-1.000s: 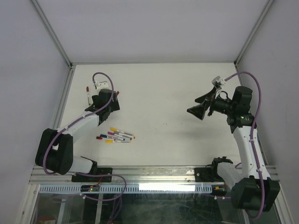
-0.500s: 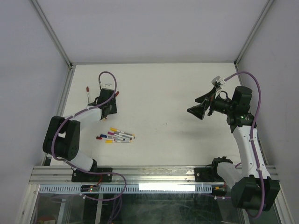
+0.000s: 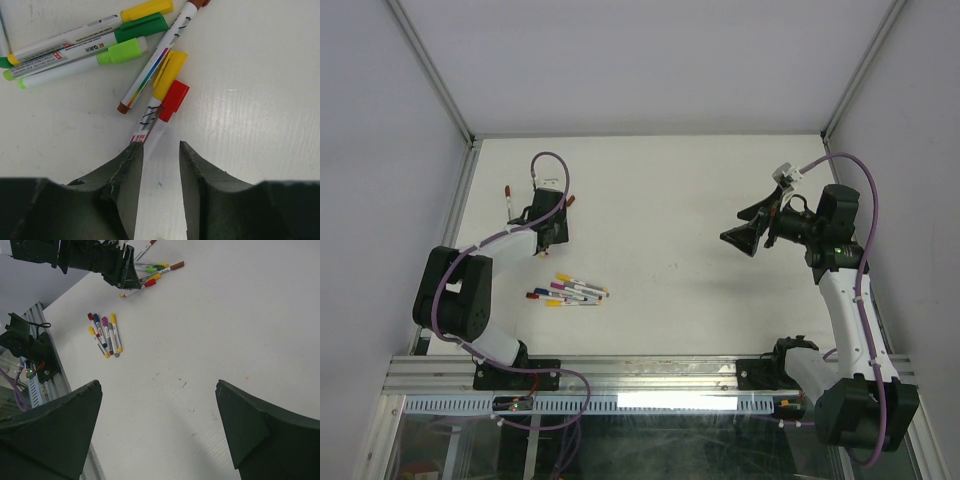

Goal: Open the pen caps
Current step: Pick up the pen from the center of the board.

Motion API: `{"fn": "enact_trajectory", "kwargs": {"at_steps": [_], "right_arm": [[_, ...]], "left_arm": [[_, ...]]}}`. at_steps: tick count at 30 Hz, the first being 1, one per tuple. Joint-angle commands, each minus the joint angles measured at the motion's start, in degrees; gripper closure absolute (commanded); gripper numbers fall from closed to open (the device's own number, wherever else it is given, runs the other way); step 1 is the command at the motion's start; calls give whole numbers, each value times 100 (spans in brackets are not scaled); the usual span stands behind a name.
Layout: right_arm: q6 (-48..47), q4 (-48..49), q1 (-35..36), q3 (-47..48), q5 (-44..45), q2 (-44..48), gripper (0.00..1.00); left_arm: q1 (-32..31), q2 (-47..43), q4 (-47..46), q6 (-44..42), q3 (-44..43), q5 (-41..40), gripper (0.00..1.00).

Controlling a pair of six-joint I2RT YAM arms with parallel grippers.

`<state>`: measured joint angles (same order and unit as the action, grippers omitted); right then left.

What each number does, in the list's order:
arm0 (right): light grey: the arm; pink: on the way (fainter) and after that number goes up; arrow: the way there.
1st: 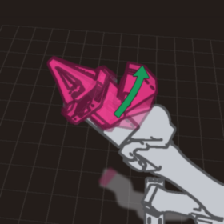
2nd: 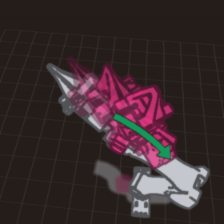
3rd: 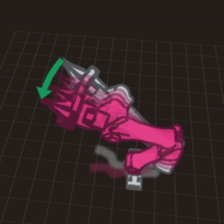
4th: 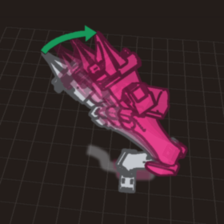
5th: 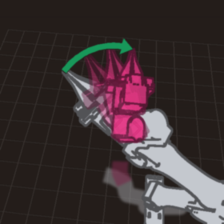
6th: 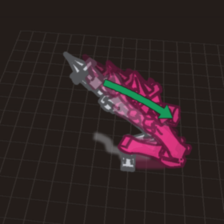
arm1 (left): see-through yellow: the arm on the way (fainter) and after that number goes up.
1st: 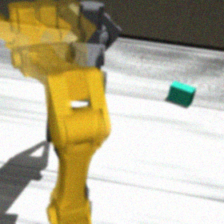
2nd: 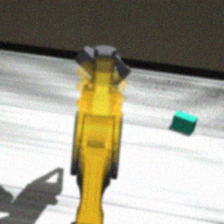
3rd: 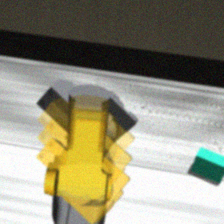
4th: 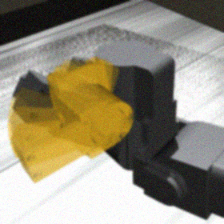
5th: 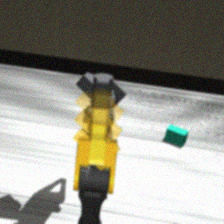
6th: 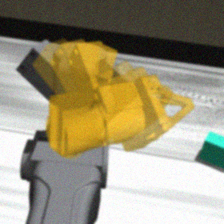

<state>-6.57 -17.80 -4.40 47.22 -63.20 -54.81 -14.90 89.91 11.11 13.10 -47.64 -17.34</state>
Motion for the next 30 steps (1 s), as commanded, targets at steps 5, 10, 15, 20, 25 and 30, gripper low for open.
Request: {"fn": "enact_trajectory", "kwargs": {"at_steps": [5, 10, 15, 20, 25, 30], "right_arm": [[-91, 146, -3, 85, 8, 5, 1], [-90, 137, -8, 85, 9, 13, 0], [-90, 131, -7, 90, 1, 14, 1], [-90, 130, -3, 83, -8, 15, 1], [-90, 133, -8, 88, -17, 5, 0], [-90, 143, -6, 85, -26, -5, 1]], "left_arm": [[46, 141, -70, -113, -260, 141, 69], [46, 202, -28, -109, -279, 103, 70], [42, 219, -17, -122, -284, 217, 72], [37, 100, 25, -129, -299, 195, 68], [42, -50, -34, -113, -233, -67, 65], [37, -257, -136, -128, -150, -115, 64]]}}
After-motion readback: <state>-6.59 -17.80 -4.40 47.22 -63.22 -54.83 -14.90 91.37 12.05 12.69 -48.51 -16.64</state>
